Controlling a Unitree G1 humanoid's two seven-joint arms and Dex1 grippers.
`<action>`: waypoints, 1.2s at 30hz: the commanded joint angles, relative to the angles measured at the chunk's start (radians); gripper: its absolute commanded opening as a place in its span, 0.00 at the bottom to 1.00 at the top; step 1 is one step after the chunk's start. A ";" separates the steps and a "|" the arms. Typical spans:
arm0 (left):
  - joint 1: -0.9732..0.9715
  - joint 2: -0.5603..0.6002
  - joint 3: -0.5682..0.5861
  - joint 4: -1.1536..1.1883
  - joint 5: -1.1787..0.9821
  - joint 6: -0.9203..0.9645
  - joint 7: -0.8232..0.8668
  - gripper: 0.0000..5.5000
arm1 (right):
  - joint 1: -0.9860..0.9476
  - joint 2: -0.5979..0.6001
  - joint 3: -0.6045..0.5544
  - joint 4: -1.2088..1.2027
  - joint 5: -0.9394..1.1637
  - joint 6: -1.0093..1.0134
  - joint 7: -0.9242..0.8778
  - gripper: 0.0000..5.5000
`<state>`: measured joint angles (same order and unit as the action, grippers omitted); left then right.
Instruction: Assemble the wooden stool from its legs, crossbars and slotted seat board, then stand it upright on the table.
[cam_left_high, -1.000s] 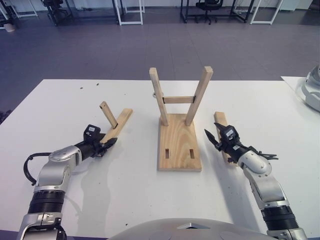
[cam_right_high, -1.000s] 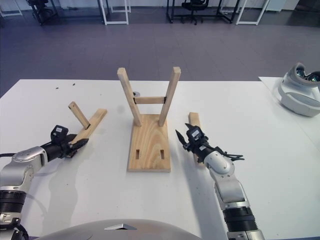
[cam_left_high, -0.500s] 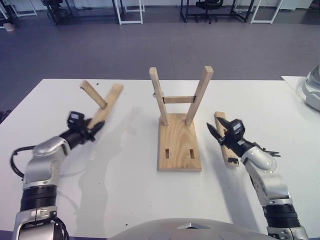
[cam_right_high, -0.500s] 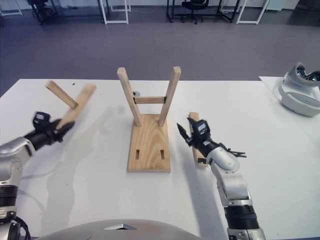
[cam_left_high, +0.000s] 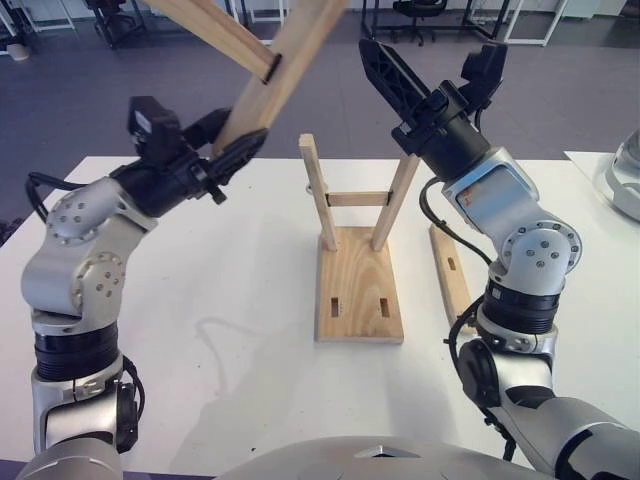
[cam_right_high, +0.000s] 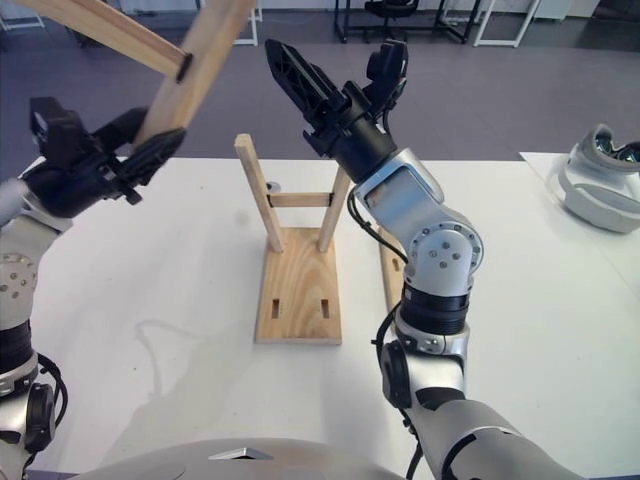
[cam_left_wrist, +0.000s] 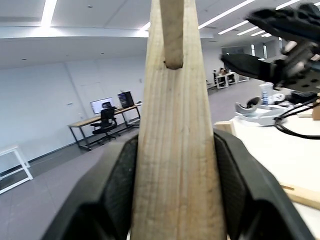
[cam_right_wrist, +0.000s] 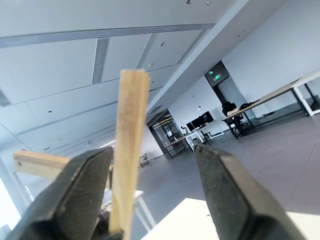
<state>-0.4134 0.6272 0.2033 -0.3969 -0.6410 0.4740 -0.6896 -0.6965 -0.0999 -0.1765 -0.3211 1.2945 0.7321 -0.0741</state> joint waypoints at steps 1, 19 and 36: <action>-0.017 -0.002 -0.068 -0.043 0.035 -0.004 -0.005 0.37 | -0.025 0.028 -0.010 0.003 0.050 -0.010 -0.054 0.56; 0.107 -0.010 -0.185 -0.120 0.023 0.034 -0.052 0.37 | 0.225 0.051 -0.056 -0.095 0.152 -0.087 -0.222 0.22; 0.441 -0.006 -0.395 0.119 0.454 -0.059 0.038 0.77 | 0.922 -0.132 -0.185 -0.402 -0.104 -0.186 -0.187 0.19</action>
<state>0.0291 0.6298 -0.1711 -0.2743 -0.2131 0.4074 -0.6592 0.2292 -0.2065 -0.3700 -0.7097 1.2535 0.5477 -0.2487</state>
